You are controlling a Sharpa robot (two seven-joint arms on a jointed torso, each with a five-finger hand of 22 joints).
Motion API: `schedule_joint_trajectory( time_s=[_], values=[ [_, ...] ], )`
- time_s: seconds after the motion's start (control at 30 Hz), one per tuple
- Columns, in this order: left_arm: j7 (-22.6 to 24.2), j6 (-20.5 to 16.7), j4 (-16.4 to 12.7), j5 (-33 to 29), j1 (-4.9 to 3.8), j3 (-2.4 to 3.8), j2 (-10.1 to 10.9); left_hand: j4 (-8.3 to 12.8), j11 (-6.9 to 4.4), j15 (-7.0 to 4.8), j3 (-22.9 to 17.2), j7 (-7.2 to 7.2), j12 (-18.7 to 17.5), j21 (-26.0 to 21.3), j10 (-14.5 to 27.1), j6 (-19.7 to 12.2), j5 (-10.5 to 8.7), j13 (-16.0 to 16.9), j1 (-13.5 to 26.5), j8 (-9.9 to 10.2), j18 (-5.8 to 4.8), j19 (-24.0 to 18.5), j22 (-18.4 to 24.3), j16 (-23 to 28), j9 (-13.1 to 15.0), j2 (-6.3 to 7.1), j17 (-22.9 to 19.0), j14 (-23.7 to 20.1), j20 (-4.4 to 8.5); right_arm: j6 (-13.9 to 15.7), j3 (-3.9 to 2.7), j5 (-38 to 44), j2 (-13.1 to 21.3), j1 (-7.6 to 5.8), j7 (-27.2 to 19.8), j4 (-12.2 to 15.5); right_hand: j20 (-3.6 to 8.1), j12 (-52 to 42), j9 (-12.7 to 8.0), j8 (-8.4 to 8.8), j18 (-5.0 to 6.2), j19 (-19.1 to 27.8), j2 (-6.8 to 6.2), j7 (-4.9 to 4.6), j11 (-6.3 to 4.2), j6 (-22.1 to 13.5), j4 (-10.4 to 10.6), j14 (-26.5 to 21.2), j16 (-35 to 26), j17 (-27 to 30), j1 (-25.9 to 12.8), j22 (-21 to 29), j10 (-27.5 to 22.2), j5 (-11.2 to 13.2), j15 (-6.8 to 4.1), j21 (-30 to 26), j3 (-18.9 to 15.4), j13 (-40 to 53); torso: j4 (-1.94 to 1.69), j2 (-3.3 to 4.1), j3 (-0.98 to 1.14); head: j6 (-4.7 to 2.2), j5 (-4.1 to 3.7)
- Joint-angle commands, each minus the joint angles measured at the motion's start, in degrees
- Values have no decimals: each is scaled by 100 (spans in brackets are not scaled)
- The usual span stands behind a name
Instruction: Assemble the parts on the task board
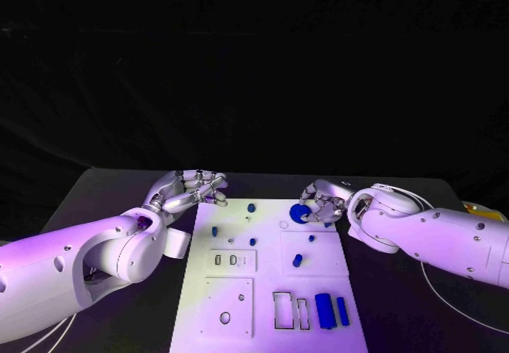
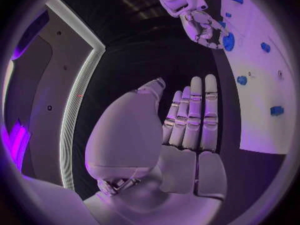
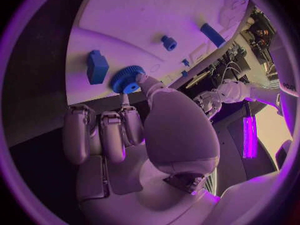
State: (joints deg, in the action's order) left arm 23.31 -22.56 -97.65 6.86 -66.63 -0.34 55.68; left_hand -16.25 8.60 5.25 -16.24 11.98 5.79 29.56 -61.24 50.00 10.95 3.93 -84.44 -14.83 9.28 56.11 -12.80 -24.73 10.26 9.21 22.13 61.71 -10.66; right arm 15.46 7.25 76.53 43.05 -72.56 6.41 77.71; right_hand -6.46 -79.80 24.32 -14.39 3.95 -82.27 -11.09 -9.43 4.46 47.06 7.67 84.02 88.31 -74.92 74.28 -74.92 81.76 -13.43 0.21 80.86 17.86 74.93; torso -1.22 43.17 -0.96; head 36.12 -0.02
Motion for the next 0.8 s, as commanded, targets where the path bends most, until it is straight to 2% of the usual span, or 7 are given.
schedule_joint_trajectory(
  time_s=[0.03,0.27,0.4,0.47,0.57,0.67,0.8],
  values=[
    [54,108,-9,-17,-7,5,-10,-4,0,-11,-36,-9,-18,34,-21,-4,-32,9,-26,22,102,-36,-10,-36,8,0,13,-32,5,-44,5,15,-27,22,-13,-27,3,-24,-2,-22,-103,-43,42,-15,18,-31,30,483,23,-916,46,-274,35,-29,25,29,-1,457,5,1,-1,8,-1],
    [46,128,-2,-17,-7,5,-11,-4,0,-11,-36,-9,-18,34,-21,-4,-32,9,-26,22,102,-36,-10,-36,8,0,13,-32,5,-32,11,168,-68,50,-14,-44,0,-113,24,-77,-106,-50,62,-7,14,40,12,485,28,-927,103,-298,85,-6,24,42,20,543,2,-7,-3,35,-1],
    [42,141,2,-17,-6,5,-7,-4,0,-11,-36,-9,-18,34,-21,-4,-32,9,-26,22,102,-36,-10,-36,8,0,13,-32,5,117,19,211,-71,68,-42,-29,19,-231,71,-201,-140,-140,184,41,-27,247,-13,487,35,-941,211,-462,164,154,-7,156,140,654,14,-18,-2,34,12],
    [40,144,5,-17,-6,5,-6,-4,0,-11,-36,-9,-18,34,-21,-4,-32,9,-26,22,102,-36,-10,-36,8,0,13,-32,5,271,21,227,-70,75,-53,-23,39,-312,96,-265,-147,-160,264,85,-64,375,-45,490,40,-957,286,-502,230,211,-35,183,244,735,13,-16,-1,24,7],
    [35,150,13,-18,-6,5,-3,-7,1,-11,-39,-8,-23,39,-20,-5,-33,9,-24,24,102,-41,-13,-38,8,-2,20,-36,4,622,22,255,-63,90,-74,1,103,-535,168,-402,-174,-232,417,201,-165,649,-162,504,57,-1023,463,-627,422,240,-117,270,496,969,13,-15,0,14,2],
    [33,149,26,-18,-6,5,-2,-7,1,-11,-39,-8,-23,39,-20,-5,-33,9,-24,24,102,-41,-13,-38,8,-2,20,-36,4,1008,23,306,-47,101,-108,58,149,-594,207,-439,-189,-268,401,244,-206,734,-229,514,69,-1072,475,-692,475,180,-158,315,619,1033,4,-10,3,2,-10],
    [32,148,39,-18,-6,5,-3,-7,1,-11,-39,-8,-23,39,-20,-5,-33,9,-24,24,102,-41,-13,-38,8,-2,20,-36,4,1382,23,439,-37,108,-125,166,160,-616,220,-446,-195,-283,379,252,-215,755,-249,518,74,-1092,462,-718,494,175,-167,333,653,1056,-5,-7,3,-16,-11]
  ],
)
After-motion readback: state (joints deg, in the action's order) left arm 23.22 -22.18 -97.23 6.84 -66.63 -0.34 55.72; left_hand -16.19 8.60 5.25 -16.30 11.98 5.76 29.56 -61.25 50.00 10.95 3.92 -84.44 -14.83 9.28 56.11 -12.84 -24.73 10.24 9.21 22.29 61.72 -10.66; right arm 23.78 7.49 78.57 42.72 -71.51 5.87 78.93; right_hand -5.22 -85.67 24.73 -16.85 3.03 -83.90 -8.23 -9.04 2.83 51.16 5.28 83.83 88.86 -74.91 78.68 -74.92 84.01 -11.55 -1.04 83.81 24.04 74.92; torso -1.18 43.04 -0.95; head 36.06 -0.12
